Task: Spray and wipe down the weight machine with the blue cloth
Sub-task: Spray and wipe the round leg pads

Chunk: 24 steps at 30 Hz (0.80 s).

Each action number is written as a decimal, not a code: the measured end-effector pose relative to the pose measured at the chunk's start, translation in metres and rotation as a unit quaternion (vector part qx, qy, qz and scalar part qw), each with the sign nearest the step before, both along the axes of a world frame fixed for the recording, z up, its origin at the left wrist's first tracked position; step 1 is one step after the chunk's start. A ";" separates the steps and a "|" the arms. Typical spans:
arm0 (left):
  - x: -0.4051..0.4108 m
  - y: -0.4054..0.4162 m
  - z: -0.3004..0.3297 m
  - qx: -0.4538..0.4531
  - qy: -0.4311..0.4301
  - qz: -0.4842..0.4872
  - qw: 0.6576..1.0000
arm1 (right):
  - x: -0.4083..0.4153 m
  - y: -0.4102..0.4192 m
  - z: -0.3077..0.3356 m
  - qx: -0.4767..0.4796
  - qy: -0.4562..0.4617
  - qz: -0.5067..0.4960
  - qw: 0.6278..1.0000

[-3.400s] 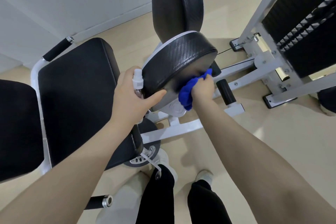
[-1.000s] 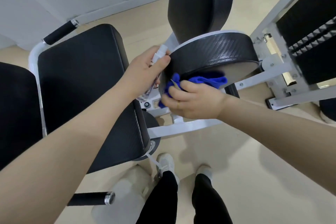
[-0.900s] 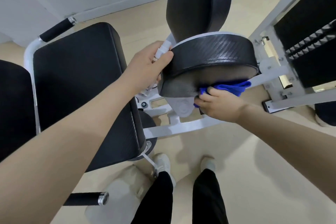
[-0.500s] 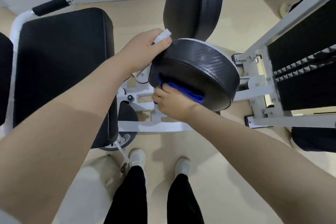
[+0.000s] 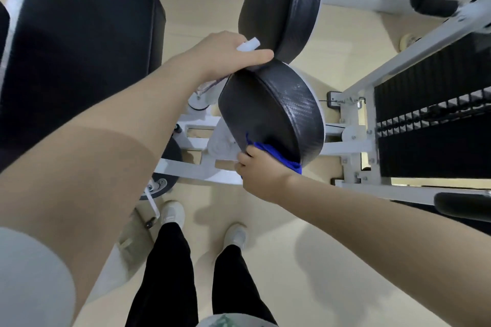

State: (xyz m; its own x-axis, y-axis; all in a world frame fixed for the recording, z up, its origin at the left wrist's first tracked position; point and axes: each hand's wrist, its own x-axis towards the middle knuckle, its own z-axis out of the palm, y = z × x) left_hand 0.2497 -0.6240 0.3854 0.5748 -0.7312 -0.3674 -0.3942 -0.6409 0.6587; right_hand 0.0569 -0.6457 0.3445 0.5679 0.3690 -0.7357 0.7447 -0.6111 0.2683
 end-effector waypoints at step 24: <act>-0.025 0.016 -0.016 -0.102 0.219 0.179 0.954 | 0.060 -0.046 0.087 0.194 -0.261 -0.151 0.934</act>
State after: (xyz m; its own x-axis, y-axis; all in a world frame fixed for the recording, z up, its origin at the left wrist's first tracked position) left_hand 0.2248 -0.6083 0.3698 0.6248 -0.5991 -0.5006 0.1672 -0.5236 0.8354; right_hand 0.1168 -0.6912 0.4319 0.9327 0.3159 -0.1743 0.3531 -0.8982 0.2618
